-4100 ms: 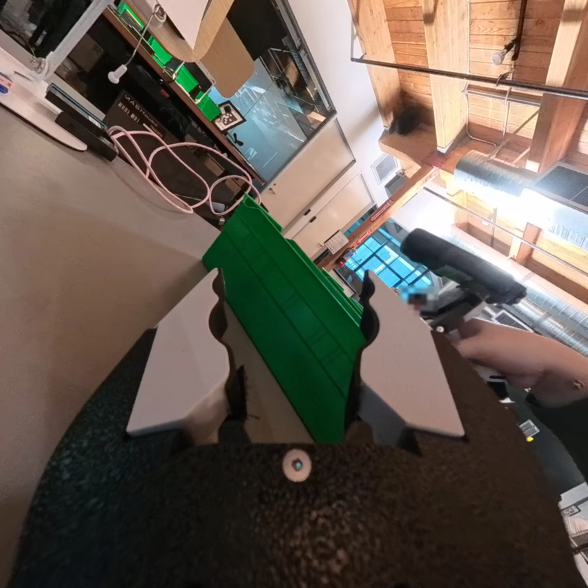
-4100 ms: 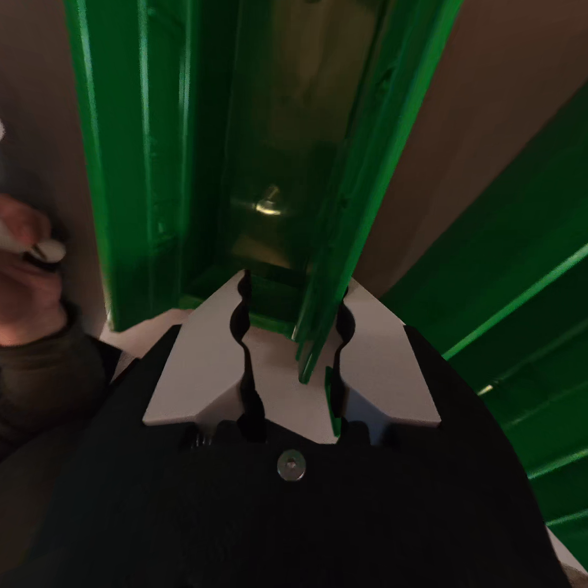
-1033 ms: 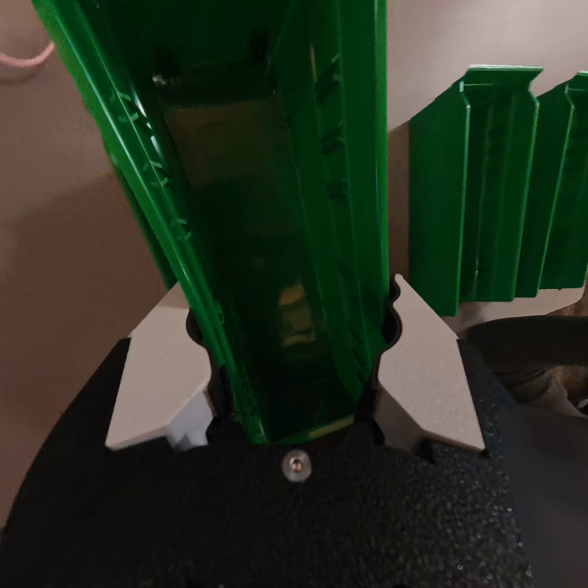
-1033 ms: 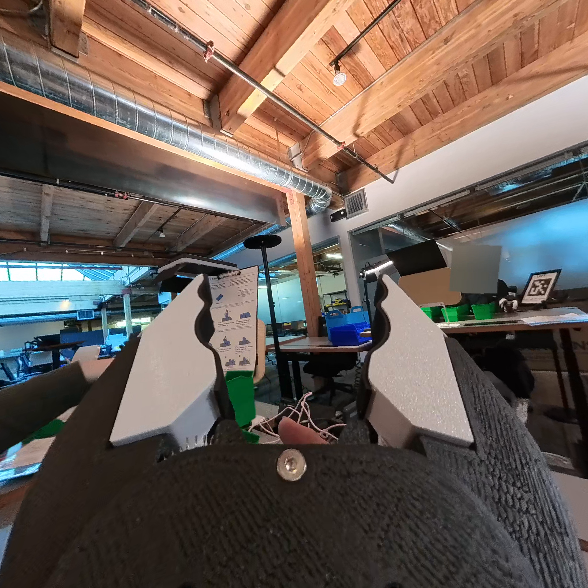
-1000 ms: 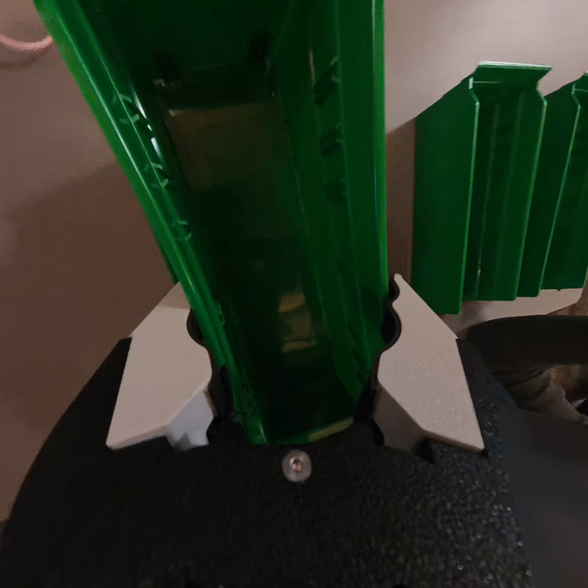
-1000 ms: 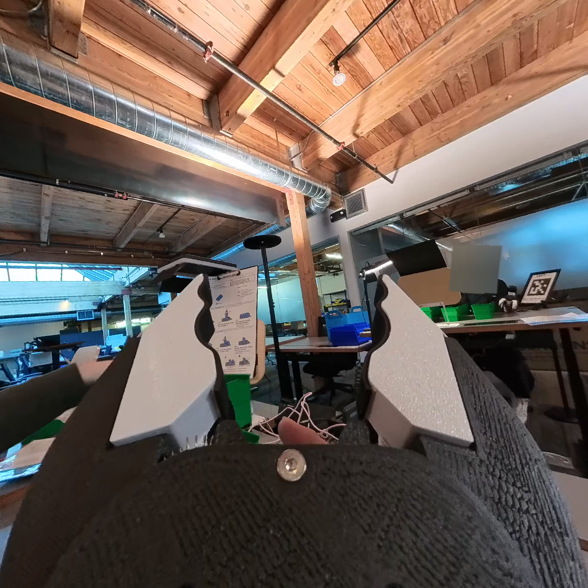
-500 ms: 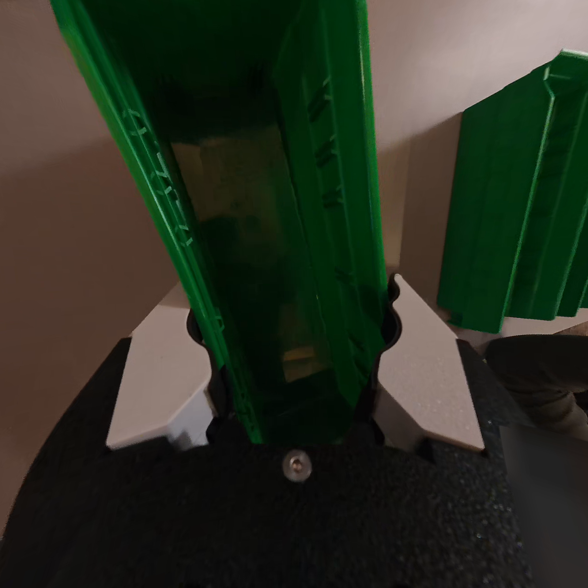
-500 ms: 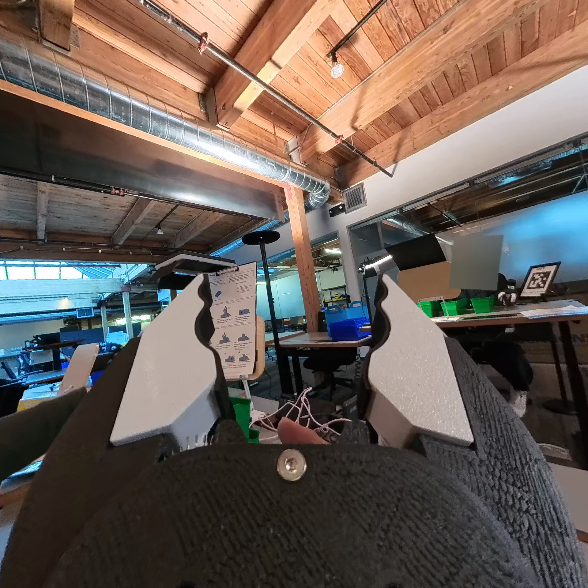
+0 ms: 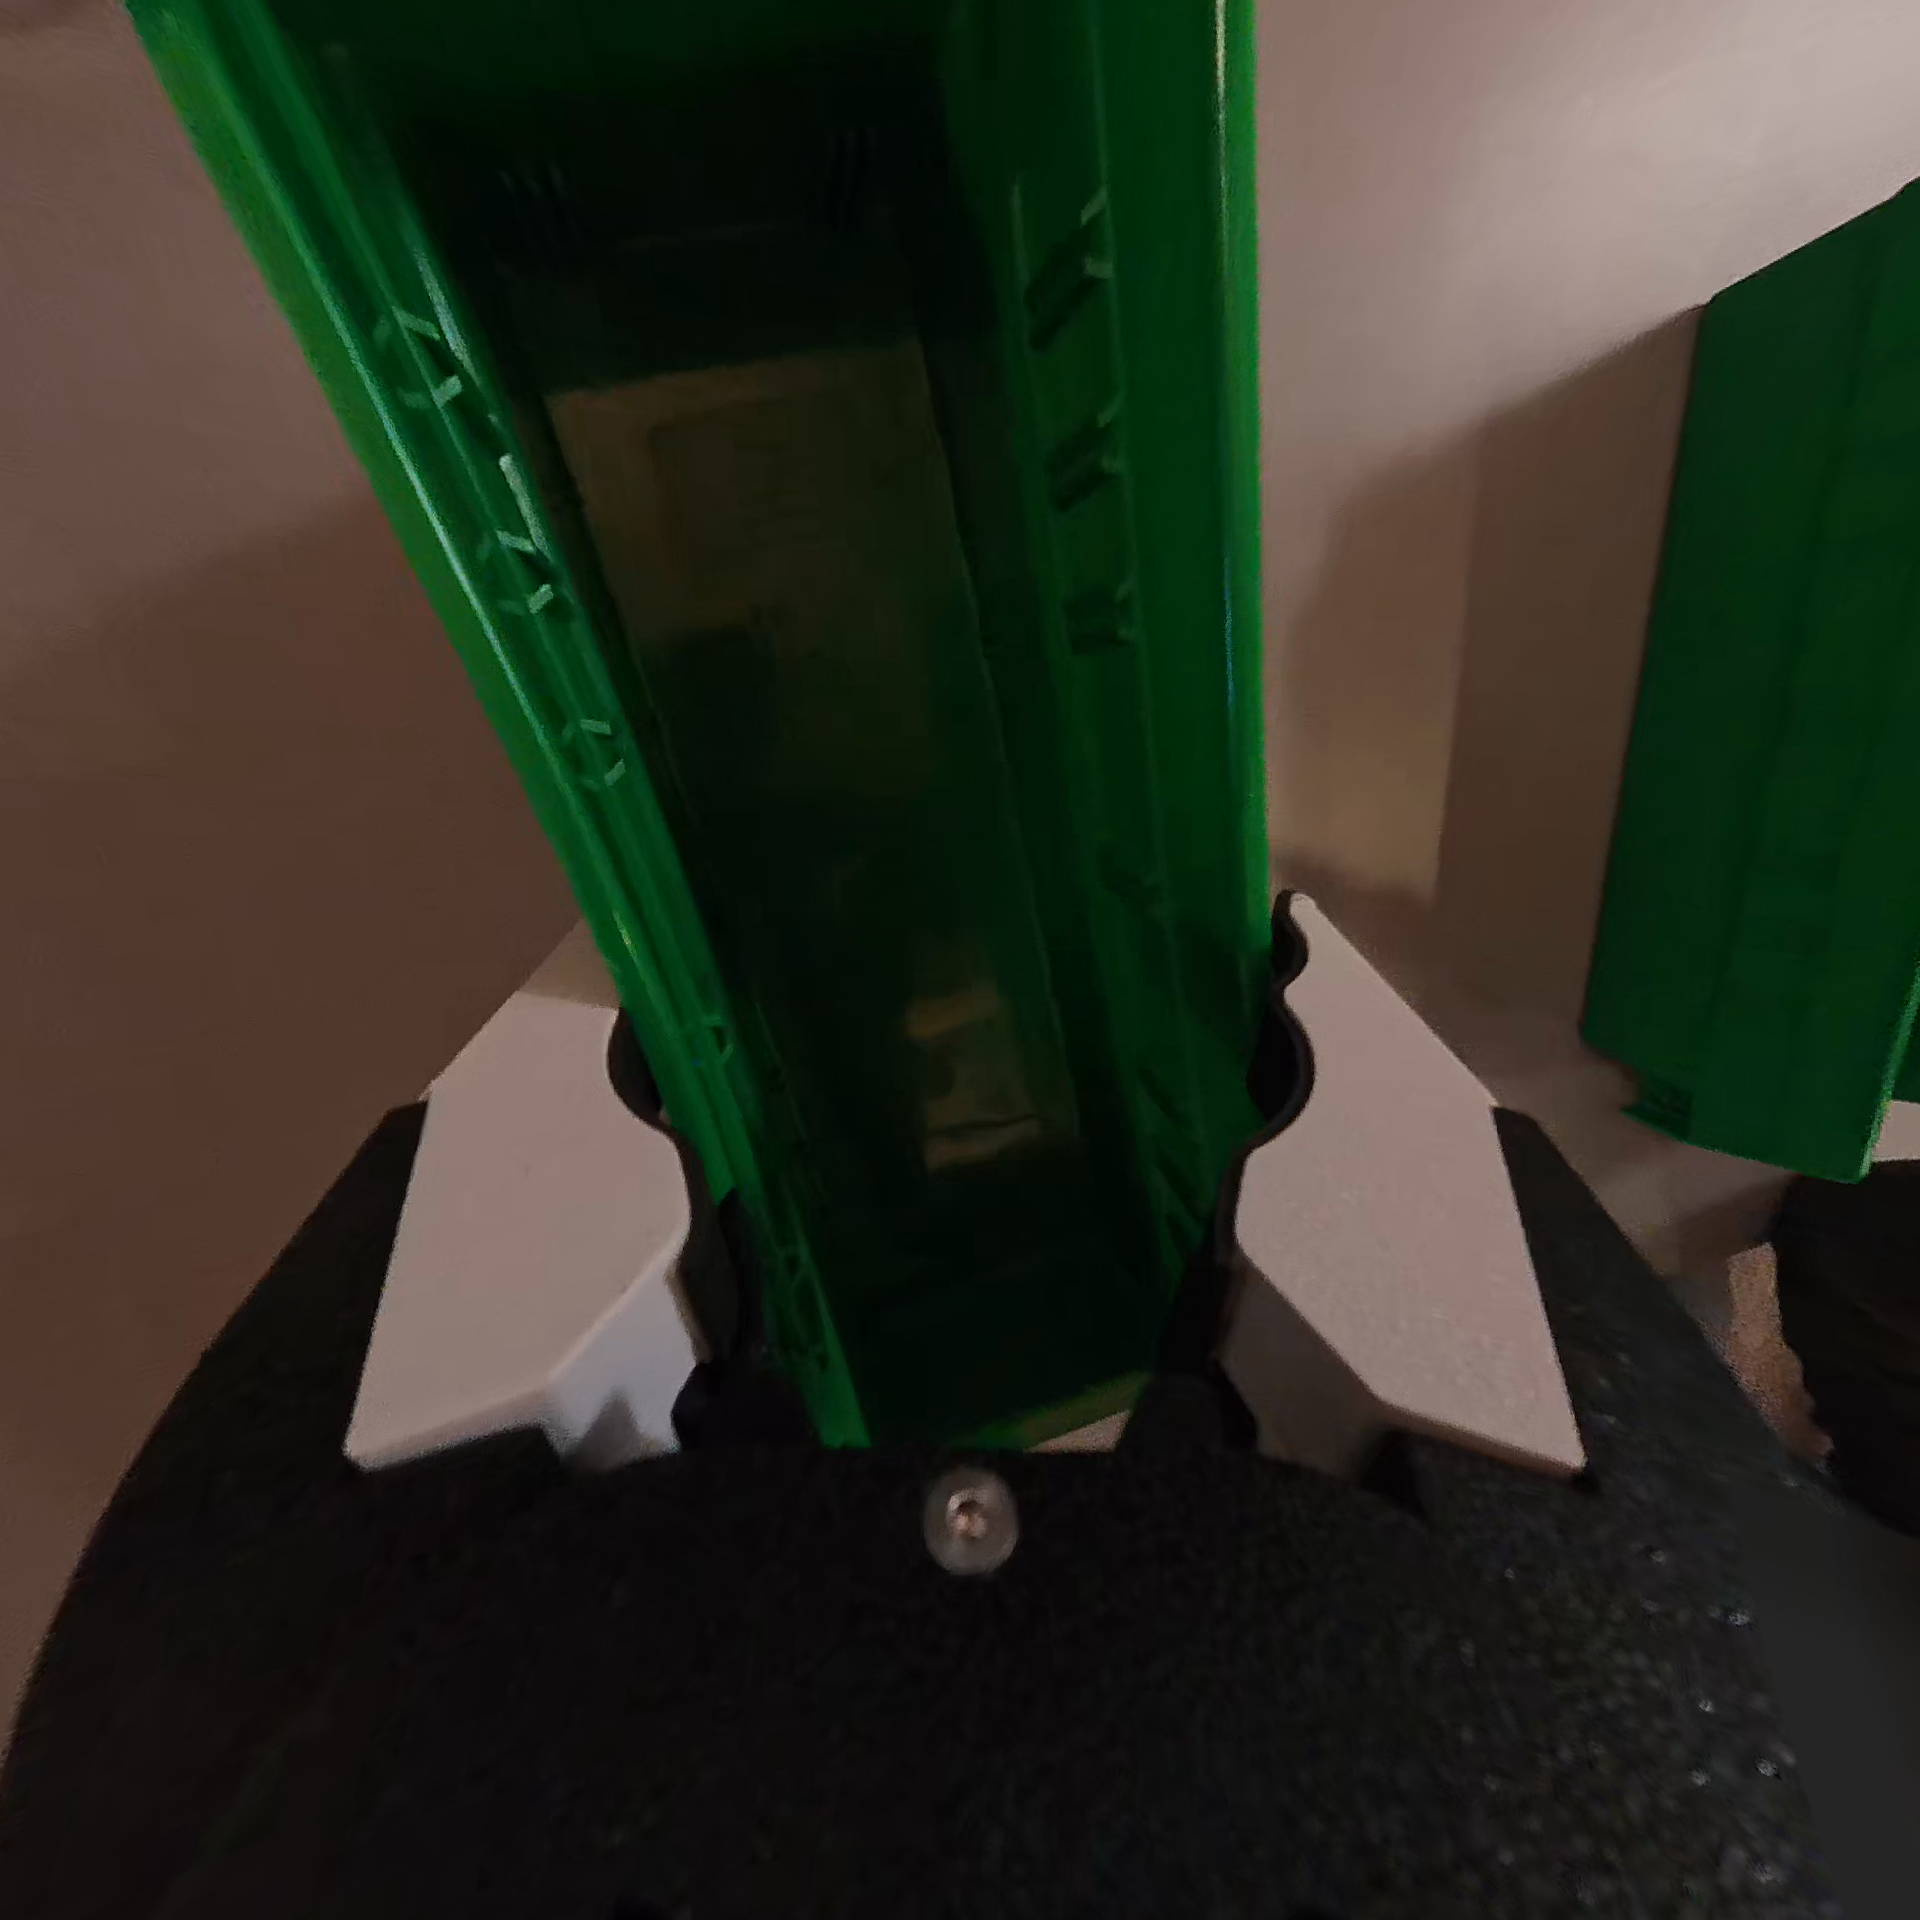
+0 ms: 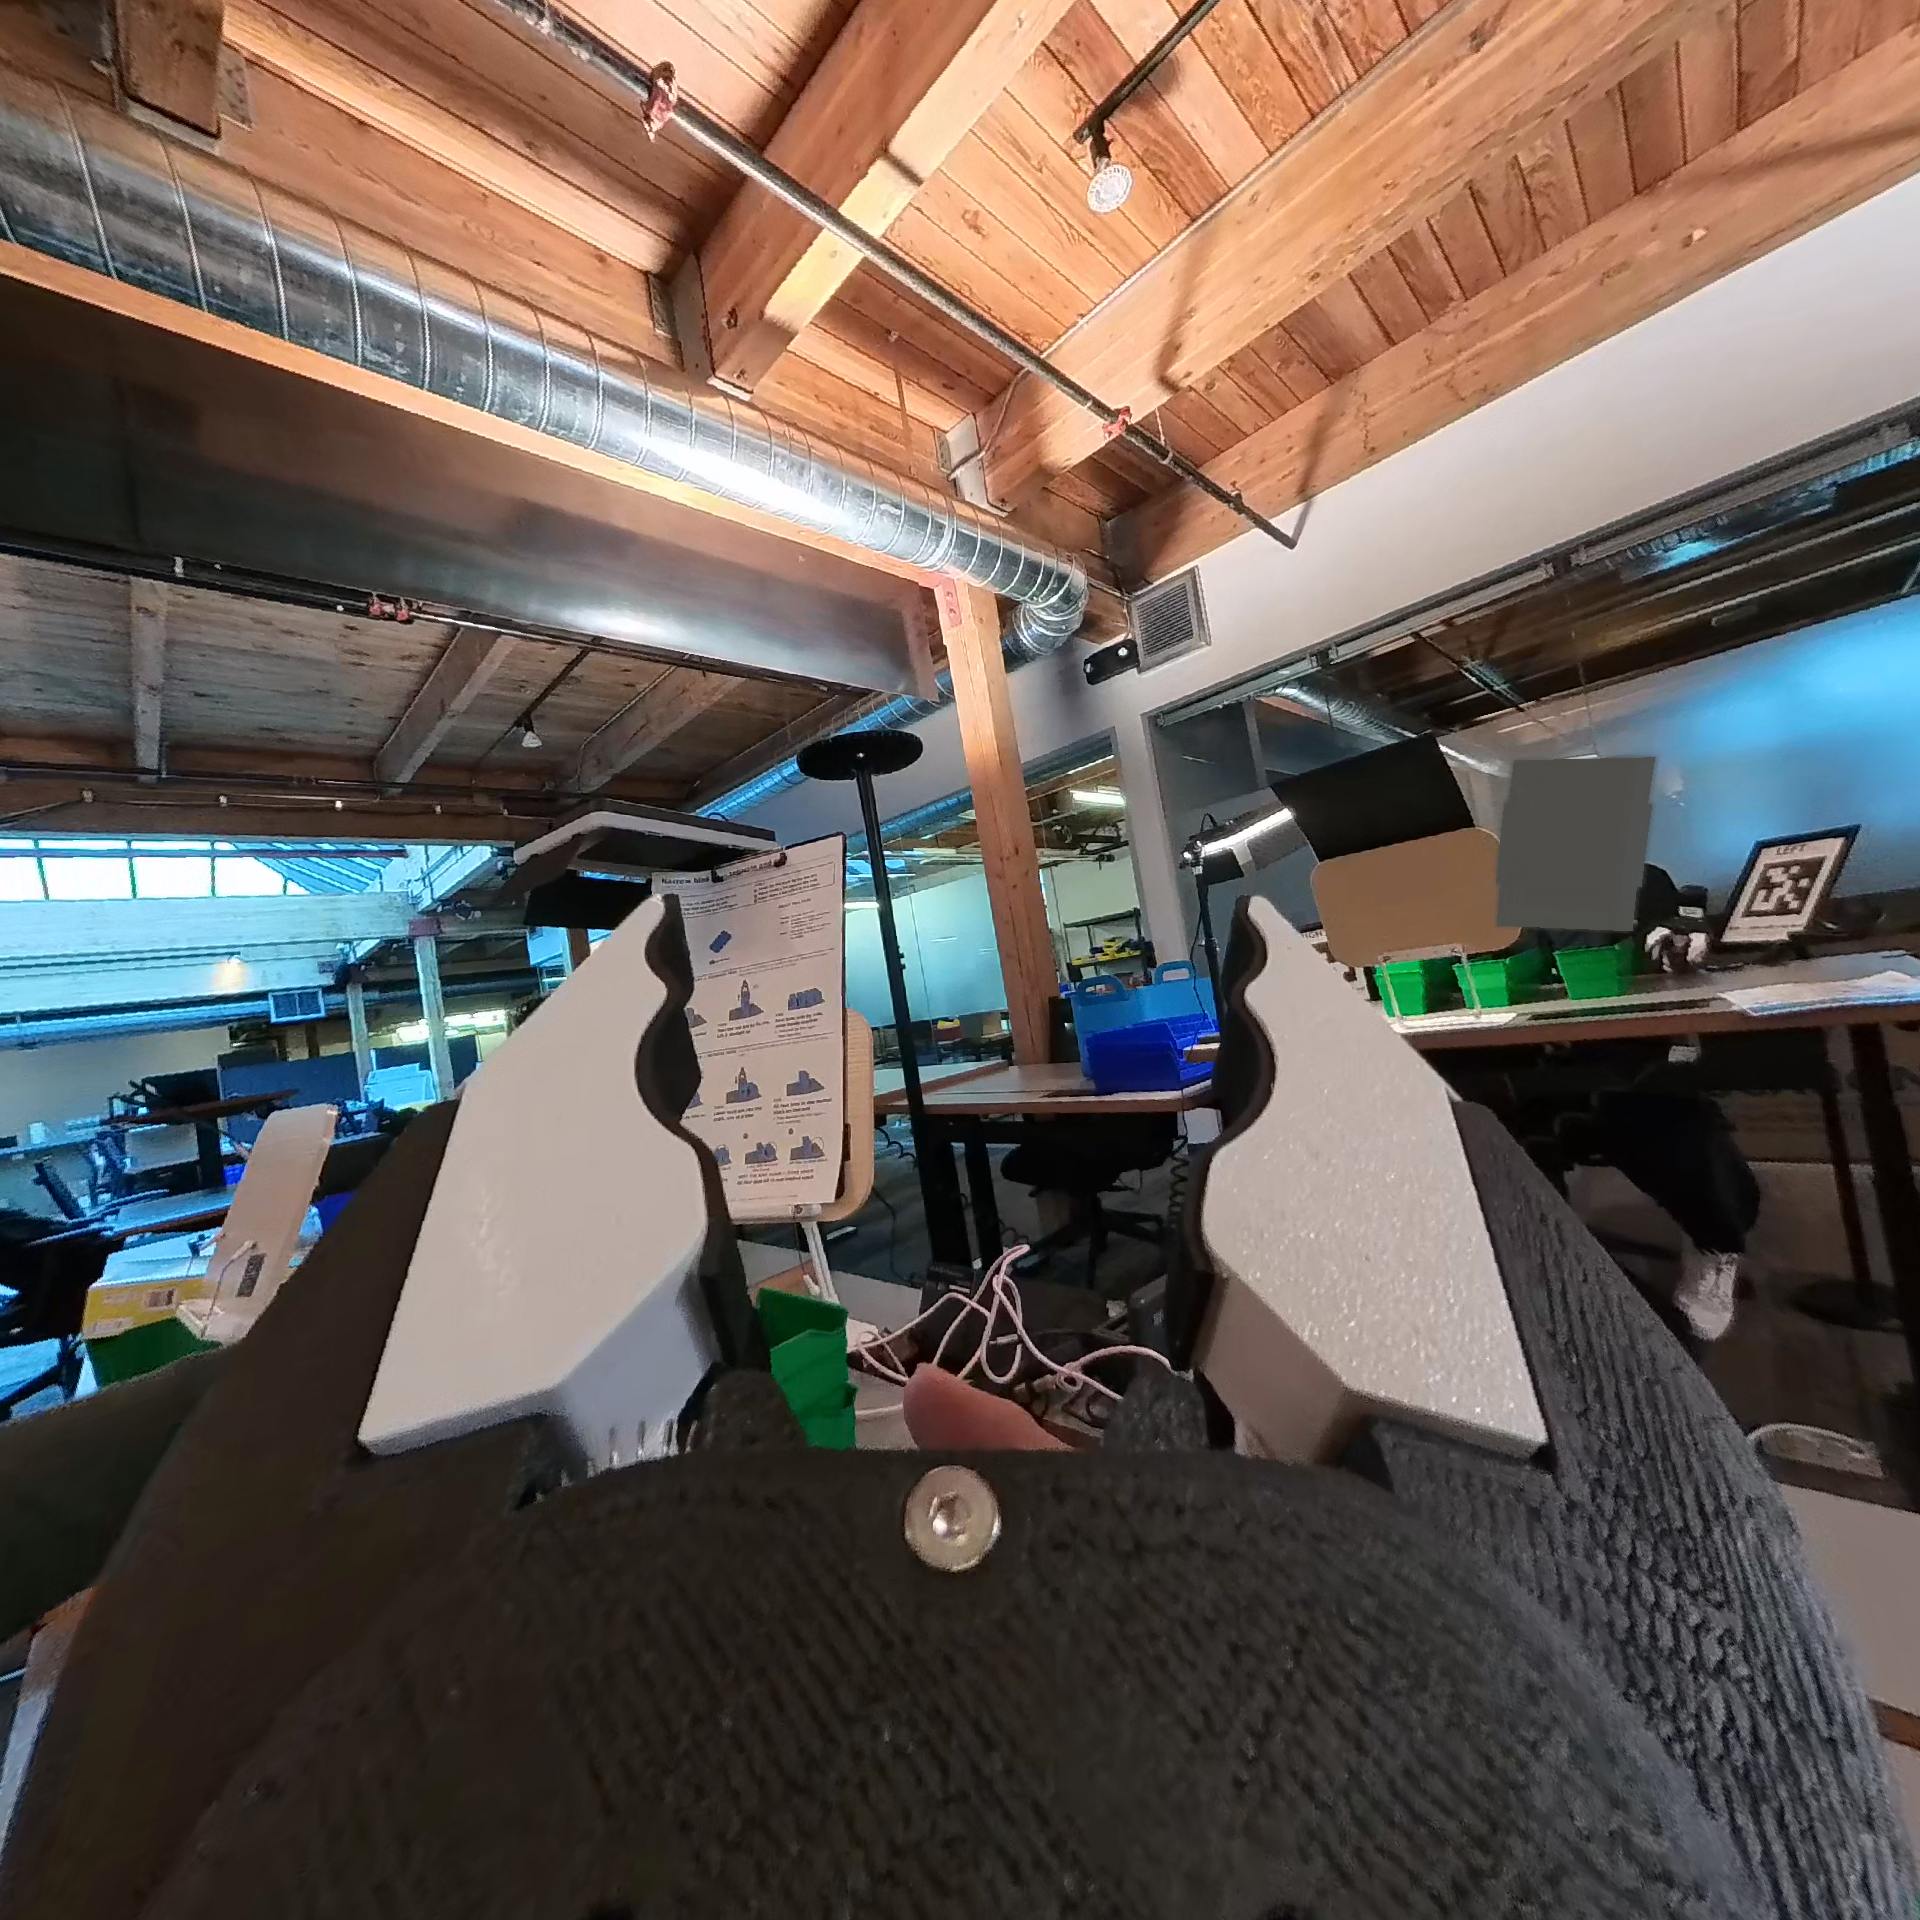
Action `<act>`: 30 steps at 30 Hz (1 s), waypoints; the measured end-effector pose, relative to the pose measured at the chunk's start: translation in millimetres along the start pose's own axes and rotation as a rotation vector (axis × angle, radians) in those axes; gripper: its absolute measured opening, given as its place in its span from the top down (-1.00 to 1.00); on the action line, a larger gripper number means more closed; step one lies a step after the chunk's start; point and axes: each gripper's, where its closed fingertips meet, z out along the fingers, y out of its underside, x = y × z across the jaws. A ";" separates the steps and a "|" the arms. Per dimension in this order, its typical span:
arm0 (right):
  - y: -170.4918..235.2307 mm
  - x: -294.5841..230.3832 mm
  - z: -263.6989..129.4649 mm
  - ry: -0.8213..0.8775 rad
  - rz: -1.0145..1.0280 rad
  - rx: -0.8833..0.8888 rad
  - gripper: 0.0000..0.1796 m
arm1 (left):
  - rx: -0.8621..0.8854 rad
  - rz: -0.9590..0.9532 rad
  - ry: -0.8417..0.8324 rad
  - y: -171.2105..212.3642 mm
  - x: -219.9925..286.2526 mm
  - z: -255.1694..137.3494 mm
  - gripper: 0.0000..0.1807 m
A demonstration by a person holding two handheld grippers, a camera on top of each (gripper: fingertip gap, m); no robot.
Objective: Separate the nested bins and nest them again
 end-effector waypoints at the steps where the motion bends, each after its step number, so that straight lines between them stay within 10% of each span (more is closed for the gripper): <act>1: 0.4 0.4 0.1 0.001 0.001 -0.002 -0.14 | 0.001 -0.001 -0.002 -0.2 0.9 1.0 -0.27; 30: 5.4 0.7 1.6 -0.008 0.020 -0.024 -0.14 | -0.143 -0.060 0.027 14.1 0.2 11.9 -0.22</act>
